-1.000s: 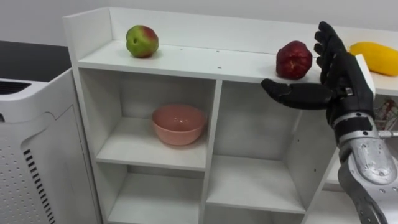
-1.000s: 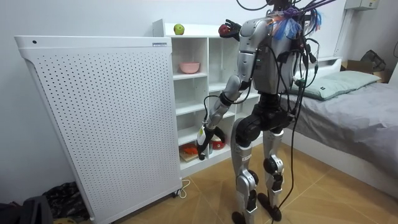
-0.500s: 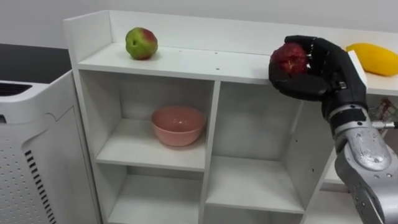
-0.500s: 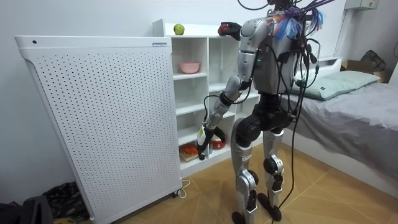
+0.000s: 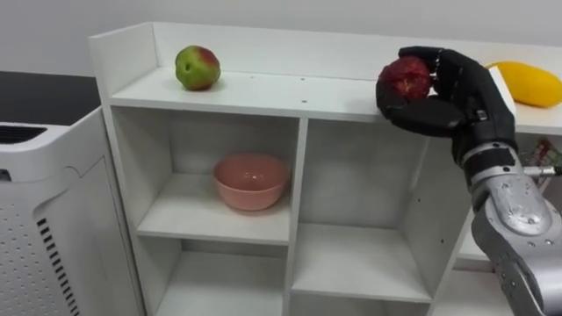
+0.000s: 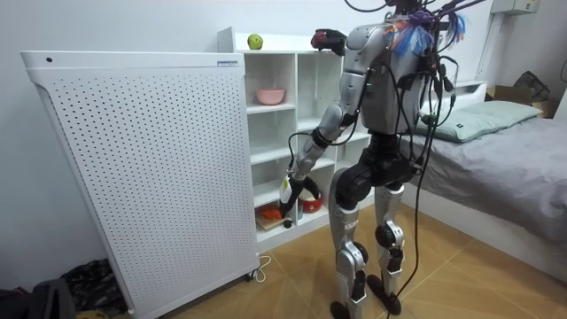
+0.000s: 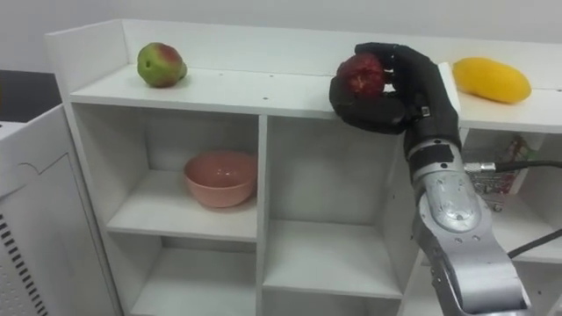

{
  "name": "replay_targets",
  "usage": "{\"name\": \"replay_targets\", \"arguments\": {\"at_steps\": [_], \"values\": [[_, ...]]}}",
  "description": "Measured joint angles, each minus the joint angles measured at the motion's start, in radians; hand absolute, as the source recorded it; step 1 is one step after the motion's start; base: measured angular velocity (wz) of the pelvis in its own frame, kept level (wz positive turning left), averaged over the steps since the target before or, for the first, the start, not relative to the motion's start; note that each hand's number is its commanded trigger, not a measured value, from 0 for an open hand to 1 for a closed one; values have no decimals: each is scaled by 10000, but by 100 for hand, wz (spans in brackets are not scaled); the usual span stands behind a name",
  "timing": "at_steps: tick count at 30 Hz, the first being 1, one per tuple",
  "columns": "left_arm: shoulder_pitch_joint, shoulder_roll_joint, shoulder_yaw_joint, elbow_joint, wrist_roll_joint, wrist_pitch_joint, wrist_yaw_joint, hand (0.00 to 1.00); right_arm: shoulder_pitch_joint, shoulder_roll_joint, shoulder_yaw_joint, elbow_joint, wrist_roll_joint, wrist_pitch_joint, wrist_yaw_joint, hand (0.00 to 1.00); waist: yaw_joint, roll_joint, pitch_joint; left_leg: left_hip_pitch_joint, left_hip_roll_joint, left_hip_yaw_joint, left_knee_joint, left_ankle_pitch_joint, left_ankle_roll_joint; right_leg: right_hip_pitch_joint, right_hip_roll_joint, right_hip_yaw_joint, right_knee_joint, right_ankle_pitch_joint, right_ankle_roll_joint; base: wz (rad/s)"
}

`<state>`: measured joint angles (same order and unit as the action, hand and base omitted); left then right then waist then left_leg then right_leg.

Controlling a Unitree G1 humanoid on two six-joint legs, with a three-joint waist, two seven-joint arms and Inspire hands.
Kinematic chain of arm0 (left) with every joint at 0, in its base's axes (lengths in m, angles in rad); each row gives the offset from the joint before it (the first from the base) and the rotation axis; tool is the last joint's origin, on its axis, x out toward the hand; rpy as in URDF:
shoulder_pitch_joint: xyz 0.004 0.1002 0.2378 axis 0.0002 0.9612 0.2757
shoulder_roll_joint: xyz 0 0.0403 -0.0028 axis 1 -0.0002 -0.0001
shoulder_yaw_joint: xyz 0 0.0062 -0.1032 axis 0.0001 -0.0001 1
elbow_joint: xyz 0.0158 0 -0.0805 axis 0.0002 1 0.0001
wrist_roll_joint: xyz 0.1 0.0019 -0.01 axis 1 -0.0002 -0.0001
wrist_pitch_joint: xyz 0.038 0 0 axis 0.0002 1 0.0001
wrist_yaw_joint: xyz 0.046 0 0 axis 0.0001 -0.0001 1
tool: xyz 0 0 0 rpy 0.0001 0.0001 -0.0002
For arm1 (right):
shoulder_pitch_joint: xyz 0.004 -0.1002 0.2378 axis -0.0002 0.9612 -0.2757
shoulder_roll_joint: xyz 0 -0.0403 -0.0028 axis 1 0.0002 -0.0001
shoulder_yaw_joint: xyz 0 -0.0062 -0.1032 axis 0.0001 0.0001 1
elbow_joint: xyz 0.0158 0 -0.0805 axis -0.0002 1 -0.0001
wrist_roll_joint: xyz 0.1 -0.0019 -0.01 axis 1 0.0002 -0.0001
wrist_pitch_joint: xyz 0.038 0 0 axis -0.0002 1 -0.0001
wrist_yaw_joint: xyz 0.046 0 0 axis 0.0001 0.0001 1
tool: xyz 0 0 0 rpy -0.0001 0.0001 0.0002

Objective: Arrange fruit in the closet

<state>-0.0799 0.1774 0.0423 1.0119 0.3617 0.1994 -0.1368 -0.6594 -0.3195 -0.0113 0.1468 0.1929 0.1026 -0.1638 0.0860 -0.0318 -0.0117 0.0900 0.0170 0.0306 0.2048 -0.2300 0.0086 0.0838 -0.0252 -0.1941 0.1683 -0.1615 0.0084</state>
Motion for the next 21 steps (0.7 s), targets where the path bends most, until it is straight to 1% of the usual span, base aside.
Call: {"name": "replay_targets", "arguments": {"at_steps": [3, 5, 9, 11, 13, 15, 16, 17, 18, 21], "values": [[0, -2, -67, 0, -52, -7, -50, 0, 371, 4, 272, -643, -36, 14, 153, 100, -33, 26, 4, 30, 3, 66, 1, 0, 0, 10, -1, 37, 12, 2, -2, -5], [1, -17, -139, 1, -267, -87, -55, 0, 651, 33, 462, -1269, -159, 66, 156, 100, -36, 43, 10, 45, 3, 97, 1, 2, 3, 12, -1, 65, 23, 6, -9, -4], [10, -17, -193, 4, -430, -168, -38, 0, 791, 55, 698, -2016, -137, 87, 203, 100, -48, 44, 11, 66, 7, 122, -10, 3, 6, 32, 1, 73, 33, 7, -11, 0], [21, -17, -279, 63, -448, -183, 12, 0, 985, 177, 748, -2623, -5, 86, 548, 100, -48, 45, 11, 77, 9, 128, -24, 3, 6, 61, 5, 68, 30, 7, -10, 0], [42, -17, -337, 97, -497, -192, 59, 0, 1093, 210, 847, -2904, 15, 84, 644, 100, -24, 41, 10, 88, 8, 131, -37, 3, 6, 76, 3, 74, 30, 7, -10, 0], [62, -16, -358, 202, -655, -276, 154, 0, 1186, 246, 1013, -3124, -142, 85, 757, 100, 22, 48, 16, 88, 10, 166, -43, 4, 6, 66, 9, 171, 33, 6, -10, -3], [80, -15, -376, 321, -741, -336, 226, 0, 1274, 321, 1146, -3246, -316, 72, 909, 100, 9, 59, 24, 88, 15, 190, -51, 3, 6, 57, 14, 203, 30, 7, -11, -4], [101, -15, -463, 396, -780, -352, 299, 0, 1362, 477, 1234, -3247, -320, 60, 1000, 100, 12, 57, 26, 84, 16, 192, -63, 4, 7, 46, 15, 201, 31, 7, -12, -4], [103, -29, -494, 425, -787, -357, 342, 0, 1424, 528, 1278, -3246, -324, 60, 1023, 100, 10, 56, 26, 80, 16, 195, -66, 4, 8, 36, 16, 201, 31, 8, -13, 0], [119, -55, -666, 481, -984, -366, 464, 0, 1837, 805, 1568, -3181, -313, 61, 1052, 100, 37, 105, 77, 71, 30, 204, -92, 5, 9, 14, 26, 154, 23, 13, -19, 0]]}}
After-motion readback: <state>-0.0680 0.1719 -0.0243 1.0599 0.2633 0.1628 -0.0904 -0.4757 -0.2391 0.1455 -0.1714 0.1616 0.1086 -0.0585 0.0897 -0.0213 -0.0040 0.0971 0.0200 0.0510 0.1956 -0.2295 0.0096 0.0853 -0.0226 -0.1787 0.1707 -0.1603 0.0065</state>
